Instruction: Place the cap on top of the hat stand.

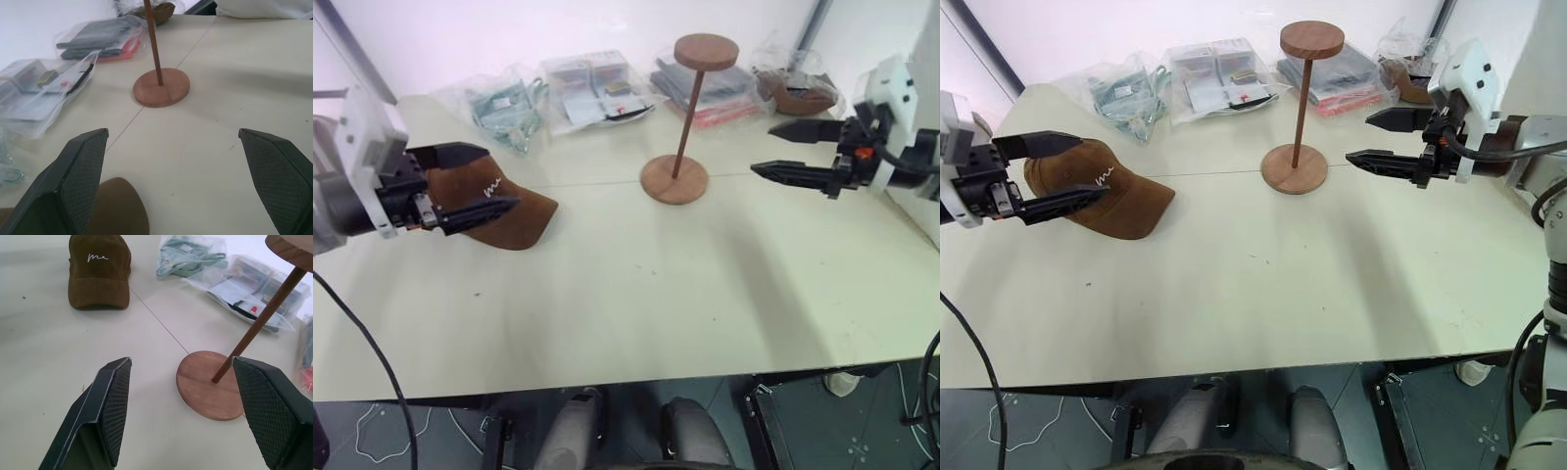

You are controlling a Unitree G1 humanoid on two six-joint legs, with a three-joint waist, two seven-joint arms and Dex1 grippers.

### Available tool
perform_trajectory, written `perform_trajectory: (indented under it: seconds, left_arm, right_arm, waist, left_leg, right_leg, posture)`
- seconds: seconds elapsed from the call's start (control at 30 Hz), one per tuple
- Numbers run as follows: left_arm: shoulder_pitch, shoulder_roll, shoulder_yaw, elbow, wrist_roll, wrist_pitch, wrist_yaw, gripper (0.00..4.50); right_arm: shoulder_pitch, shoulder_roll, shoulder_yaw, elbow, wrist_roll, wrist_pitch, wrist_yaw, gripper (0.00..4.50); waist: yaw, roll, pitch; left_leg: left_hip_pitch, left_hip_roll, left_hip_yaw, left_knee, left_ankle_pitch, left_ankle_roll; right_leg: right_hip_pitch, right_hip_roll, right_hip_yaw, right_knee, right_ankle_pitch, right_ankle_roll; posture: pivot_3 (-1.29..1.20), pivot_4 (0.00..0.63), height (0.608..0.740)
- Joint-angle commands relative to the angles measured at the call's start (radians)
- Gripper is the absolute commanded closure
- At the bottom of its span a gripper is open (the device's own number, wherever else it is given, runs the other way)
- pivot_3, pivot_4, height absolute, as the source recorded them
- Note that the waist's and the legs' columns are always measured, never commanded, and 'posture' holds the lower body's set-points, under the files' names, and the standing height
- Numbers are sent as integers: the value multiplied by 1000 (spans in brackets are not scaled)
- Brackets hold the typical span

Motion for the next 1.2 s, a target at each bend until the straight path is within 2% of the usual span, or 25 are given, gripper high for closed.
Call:
perform_trajectory:
  seconds: [0.03, 0.3, 0.53, 0.7, 1.0, 1.2]
  left_arm:
    - [-10, 21, 51, -19, -15, 5, 23, 12]
    - [7, 24, 70, -24, -33, 19, 40, 12]
    - [64, 45, 134, -45, -38, 34, 29, 12]
    - [85, 49, 145, -56, -42, 37, 36, 12]
    - [130, 25, 112, -77, 26, -23, 64, 12]
    - [263, -15, -8, -221, 220, -125, 170, 12]
  right_arm:
    - [-34, -6, -7, 9, -8, -29, 7, 1145]
    - [-73, 42, 47, 56, -25, -50, 14, 1145]
    - [-128, 102, 90, 68, -52, -59, -5, 1145]
    - [-153, 106, 105, 75, -58, -65, 17, 1145]
    - [-169, 126, 113, 100, -78, -82, 28, 1145]
    - [-131, 149, 110, 73, -61, -52, 16, 1145]
  waist:
    - [0, 0, 0]
    - [-1, 0, 0]
    - [-1, 0, 0]
    - [2, 0, 0]
    - [0, 0, 0]
    - [0, 0, 0]
  left_leg:
    - [0, 0, 0, 0, 0, 0]
    - [0, 0, 0, 0, 0, 0]
    - [0, 0, 0, -1, 0, 0]
    - [0, 0, 0, 0, 0, 0]
    - [0, 0, 1, -1, 0, 0]
    - [0, 0, 1, -2, 0, 0]
  right_leg:
    - [0, 0, 0, 0, 0, 0]
    - [0, 0, 0, 0, 0, 0]
    - [-1, 0, 1, 0, 0, 0]
    - [-1, 0, 0, 0, 0, 0]
    - [-1, 0, 1, 0, 0, 0]
    - [-2, 0, 2, 0, 0, 0]
  posture:
    - [0, 150, 740]
    - [0, 150, 740]
    - [0, 150, 740]
    - [0, 150, 740]
    - [0, 150, 740]
    - [0, 150, 740]
